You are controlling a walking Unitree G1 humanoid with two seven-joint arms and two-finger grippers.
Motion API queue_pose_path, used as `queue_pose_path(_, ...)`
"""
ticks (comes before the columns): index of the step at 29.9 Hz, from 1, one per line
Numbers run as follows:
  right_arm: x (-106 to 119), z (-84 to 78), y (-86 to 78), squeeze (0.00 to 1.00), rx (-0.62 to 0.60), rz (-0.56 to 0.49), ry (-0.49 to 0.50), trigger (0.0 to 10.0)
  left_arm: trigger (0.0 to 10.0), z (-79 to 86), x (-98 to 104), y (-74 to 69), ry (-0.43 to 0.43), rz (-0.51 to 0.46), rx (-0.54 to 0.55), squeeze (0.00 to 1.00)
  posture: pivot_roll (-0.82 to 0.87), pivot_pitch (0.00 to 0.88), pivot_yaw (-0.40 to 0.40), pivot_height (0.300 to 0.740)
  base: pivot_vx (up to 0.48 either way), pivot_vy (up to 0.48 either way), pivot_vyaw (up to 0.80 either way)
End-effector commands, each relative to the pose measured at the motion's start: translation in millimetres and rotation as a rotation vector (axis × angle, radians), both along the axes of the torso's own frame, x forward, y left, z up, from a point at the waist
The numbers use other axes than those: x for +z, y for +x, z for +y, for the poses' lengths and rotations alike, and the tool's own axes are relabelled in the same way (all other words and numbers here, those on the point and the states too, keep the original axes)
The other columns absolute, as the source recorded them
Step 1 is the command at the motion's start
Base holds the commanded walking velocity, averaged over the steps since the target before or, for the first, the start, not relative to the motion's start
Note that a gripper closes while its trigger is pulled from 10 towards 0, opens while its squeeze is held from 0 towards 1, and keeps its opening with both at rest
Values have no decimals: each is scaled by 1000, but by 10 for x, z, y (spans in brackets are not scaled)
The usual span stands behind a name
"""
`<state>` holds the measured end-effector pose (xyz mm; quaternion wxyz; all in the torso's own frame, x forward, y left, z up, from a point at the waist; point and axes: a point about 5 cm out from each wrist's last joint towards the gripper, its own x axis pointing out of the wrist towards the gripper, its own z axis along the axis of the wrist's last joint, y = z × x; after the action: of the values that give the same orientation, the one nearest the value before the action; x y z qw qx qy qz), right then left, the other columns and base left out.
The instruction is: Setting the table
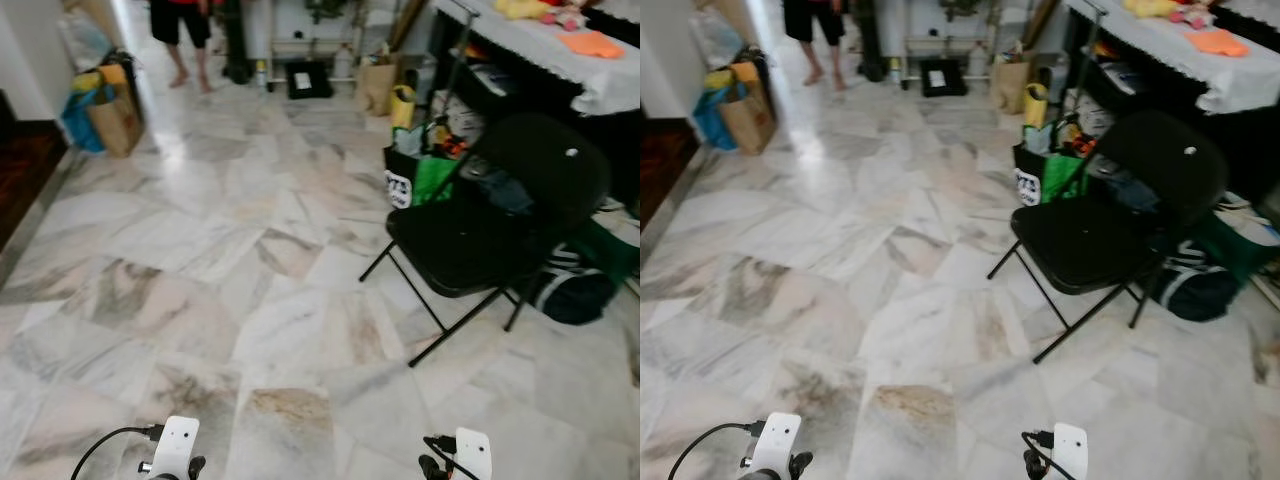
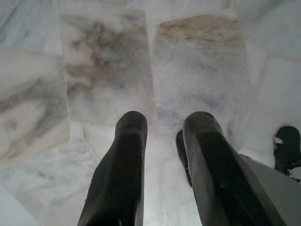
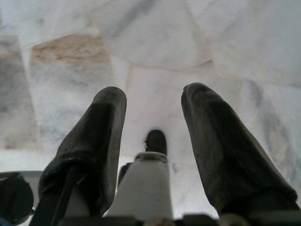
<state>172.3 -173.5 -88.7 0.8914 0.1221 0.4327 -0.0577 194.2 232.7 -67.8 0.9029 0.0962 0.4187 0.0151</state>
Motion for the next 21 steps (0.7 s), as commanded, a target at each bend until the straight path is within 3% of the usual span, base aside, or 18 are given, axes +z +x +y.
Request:
queue_pose_path(1, 12, -28, 21, 0, -8, -6, -7, 10000, 10000, -24, -4, 4, -3, 1, -1, 0, 195, 0, -85, 740, 0, 0, -744)
queue_pose_path(6, 26, 69, 71, 0, 22, -14, -2, 10000, 10000, 15, 0, -5, -5, -2, 23, 0, 198, 0, -90, 740, 0, 0, -739)
queue_pose_path(21, 5, 58, 34, 0, 11, 10, -5, 10000, 10000, 26, -8, -25, 5, 13, 0, 0, 212, 0, -75, 740, 0, 0, -719)
